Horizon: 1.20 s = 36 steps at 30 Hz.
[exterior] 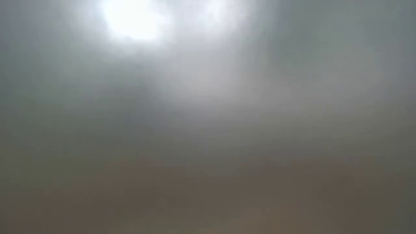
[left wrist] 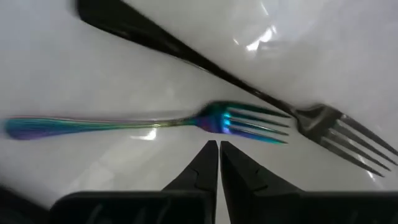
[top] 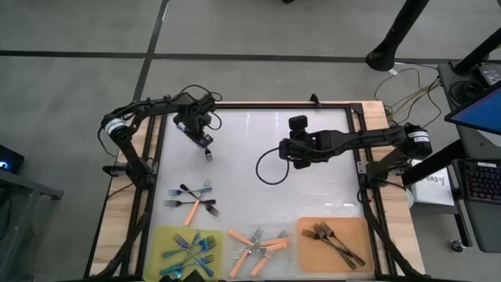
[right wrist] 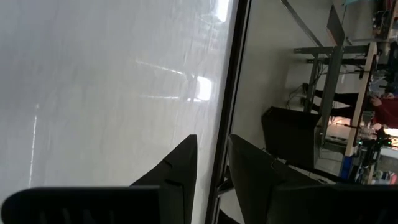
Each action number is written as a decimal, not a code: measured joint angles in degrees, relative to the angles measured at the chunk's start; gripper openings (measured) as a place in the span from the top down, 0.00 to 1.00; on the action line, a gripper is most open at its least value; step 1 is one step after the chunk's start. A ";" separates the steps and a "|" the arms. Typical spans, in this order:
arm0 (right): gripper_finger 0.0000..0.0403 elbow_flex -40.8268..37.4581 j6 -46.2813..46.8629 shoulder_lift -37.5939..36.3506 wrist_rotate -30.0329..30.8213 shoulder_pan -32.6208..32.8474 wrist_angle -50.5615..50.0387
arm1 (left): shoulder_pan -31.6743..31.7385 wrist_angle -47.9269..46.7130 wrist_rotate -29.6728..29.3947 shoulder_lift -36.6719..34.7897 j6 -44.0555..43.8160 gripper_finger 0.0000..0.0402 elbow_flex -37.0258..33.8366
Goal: Sort silverware by color (type)
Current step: Put the blue fork into the yellow bin
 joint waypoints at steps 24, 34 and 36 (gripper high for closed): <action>0.80 0.00 0.00 0.00 -0.02 0.02 1.14 | -2.27 0.99 12.47 6.77 3.62 1.00 7.12; 0.80 0.00 0.00 0.00 -0.02 0.02 1.15 | -3.84 -0.40 11.56 5.93 5.05 1.00 10.96; 0.80 0.00 0.00 0.00 -0.02 0.01 1.16 | -3.28 -2.62 5.70 5.64 4.33 1.00 10.90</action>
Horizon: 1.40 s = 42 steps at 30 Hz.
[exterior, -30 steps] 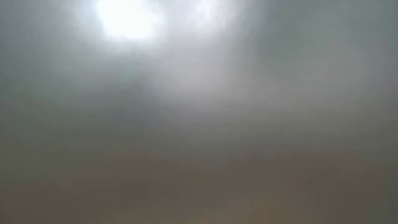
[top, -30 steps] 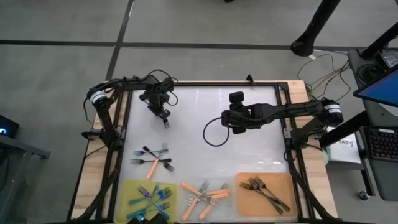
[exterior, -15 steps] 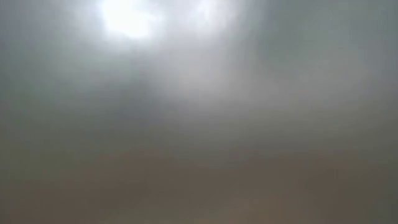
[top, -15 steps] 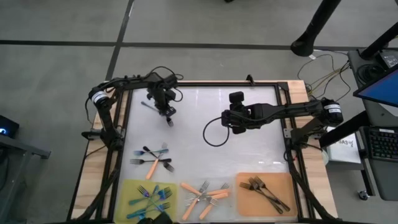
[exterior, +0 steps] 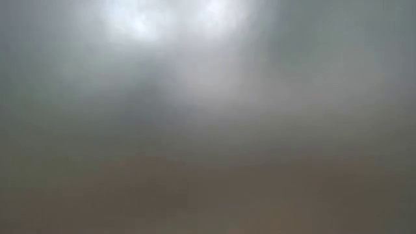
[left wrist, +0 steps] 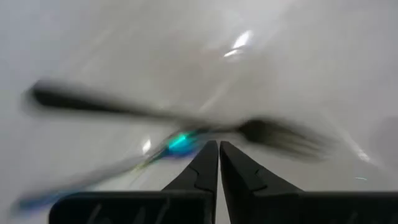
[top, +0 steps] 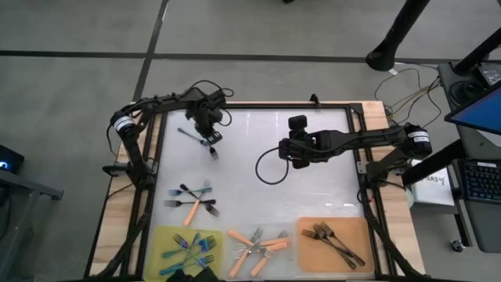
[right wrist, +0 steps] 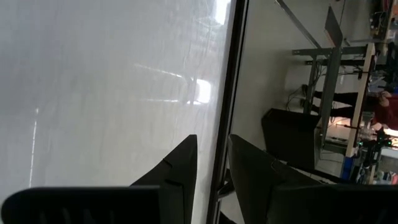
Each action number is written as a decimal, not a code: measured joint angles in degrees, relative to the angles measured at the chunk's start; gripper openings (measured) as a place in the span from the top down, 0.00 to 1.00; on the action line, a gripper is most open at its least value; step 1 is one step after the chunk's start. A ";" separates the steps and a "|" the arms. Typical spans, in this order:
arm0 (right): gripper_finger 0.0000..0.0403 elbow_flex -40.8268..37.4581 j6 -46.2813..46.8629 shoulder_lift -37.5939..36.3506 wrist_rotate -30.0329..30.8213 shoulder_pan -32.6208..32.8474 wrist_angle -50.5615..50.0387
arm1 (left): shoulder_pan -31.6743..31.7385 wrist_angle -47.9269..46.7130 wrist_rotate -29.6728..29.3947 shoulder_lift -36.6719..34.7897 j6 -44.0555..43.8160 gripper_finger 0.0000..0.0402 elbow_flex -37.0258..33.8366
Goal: Sort silverware by color (type)
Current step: Put the blue fork into the yellow bin
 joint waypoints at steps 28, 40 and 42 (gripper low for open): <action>0.80 0.00 0.00 0.00 -0.01 0.02 0.28 | 0.30 6.08 0.75 0.09 -2.67 1.00 -7.37; 0.80 0.00 0.00 0.00 0.00 0.00 1.03 | -0.03 2.42 4.61 0.07 -1.04 1.00 -2.97; 0.80 0.00 0.00 0.00 0.00 0.01 1.03 | 0.21 1.15 -0.49 0.07 -0.58 1.00 -2.99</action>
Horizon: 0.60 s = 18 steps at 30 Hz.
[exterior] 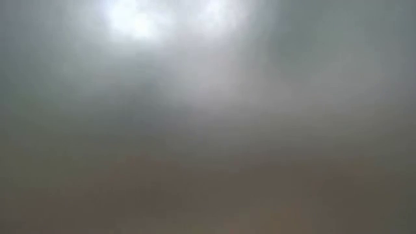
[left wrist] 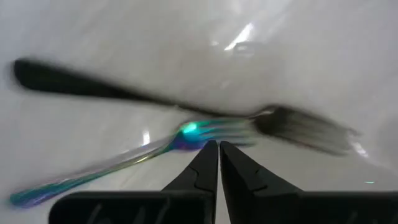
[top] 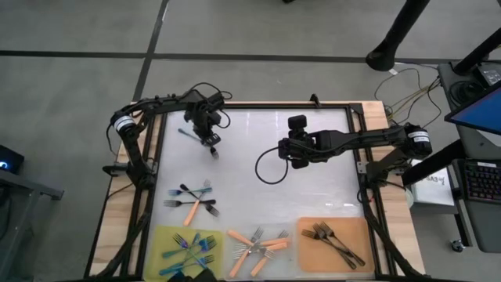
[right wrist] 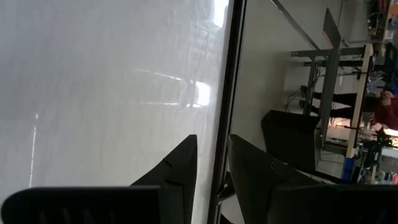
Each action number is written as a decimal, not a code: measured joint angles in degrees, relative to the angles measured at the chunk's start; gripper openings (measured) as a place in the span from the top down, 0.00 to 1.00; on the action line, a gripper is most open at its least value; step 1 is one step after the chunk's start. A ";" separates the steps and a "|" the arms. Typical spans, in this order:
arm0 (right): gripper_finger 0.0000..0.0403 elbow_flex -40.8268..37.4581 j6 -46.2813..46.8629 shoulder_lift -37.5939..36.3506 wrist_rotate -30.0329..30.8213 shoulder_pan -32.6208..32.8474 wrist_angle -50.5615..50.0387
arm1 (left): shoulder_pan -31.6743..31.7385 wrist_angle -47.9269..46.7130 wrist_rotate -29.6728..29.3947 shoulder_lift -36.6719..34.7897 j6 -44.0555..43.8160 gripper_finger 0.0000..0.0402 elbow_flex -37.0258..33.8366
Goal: Sort silverware by color (type)
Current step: Put the blue fork into the yellow bin
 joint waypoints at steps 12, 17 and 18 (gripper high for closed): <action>0.80 0.00 0.00 0.00 -0.01 0.01 0.17 | -3.04 -1.71 -1.42 0.02 9.09 0.91 -0.19; 0.80 0.00 0.00 0.00 -0.01 0.00 0.22 | -4.41 -1.48 -1.72 0.02 10.04 0.77 -0.43; 0.80 0.00 0.00 0.00 0.00 0.00 0.22 | -4.59 -1.33 -2.69 0.02 9.96 0.75 -0.46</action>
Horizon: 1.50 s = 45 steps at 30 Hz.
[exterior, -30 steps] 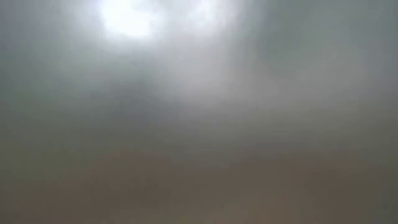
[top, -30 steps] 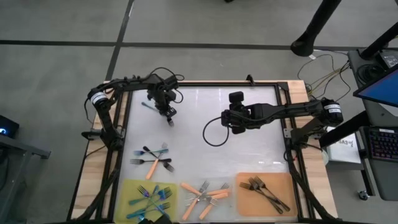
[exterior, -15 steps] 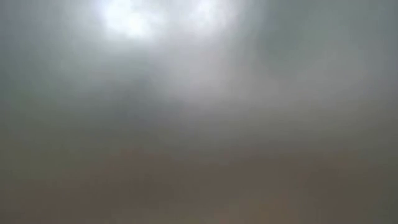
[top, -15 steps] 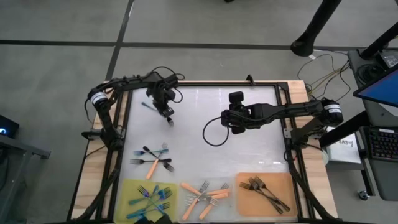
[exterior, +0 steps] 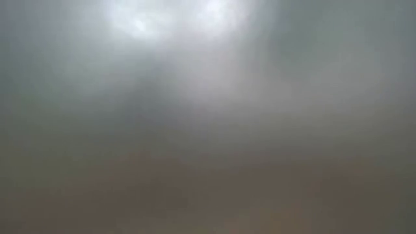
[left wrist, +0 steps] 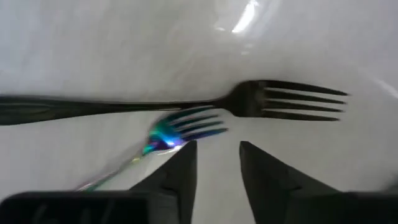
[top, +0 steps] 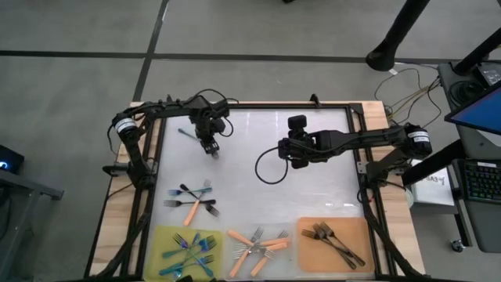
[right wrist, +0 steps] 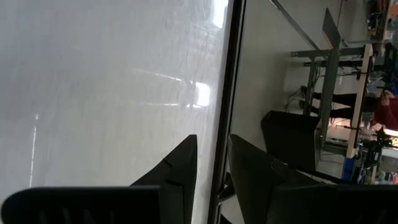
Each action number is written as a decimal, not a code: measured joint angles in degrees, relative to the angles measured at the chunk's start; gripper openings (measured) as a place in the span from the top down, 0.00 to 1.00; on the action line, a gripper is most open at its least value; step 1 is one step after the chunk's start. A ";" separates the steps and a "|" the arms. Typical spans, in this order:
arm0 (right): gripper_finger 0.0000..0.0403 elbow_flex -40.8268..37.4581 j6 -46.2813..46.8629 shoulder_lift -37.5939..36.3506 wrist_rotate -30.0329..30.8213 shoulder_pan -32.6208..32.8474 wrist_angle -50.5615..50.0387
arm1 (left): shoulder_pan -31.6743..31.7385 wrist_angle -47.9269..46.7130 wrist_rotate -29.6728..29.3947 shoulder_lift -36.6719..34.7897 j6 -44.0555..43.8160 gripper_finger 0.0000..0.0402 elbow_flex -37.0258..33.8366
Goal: Sort silverware by color (type)
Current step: Put the blue fork into the yellow bin
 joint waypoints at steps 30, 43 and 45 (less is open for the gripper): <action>0.80 0.00 0.00 0.00 0.02 -0.02 0.07 | -2.44 -3.02 -7.96 7.91 -14.87 0.65 3.70; 0.80 0.00 0.00 0.00 0.00 0.00 0.26 | -2.36 -5.14 -6.16 12.20 -10.47 0.74 9.44; 0.80 -0.02 0.00 0.00 0.00 -0.02 0.26 | -2.32 -5.06 -6.23 12.20 -10.47 0.81 9.44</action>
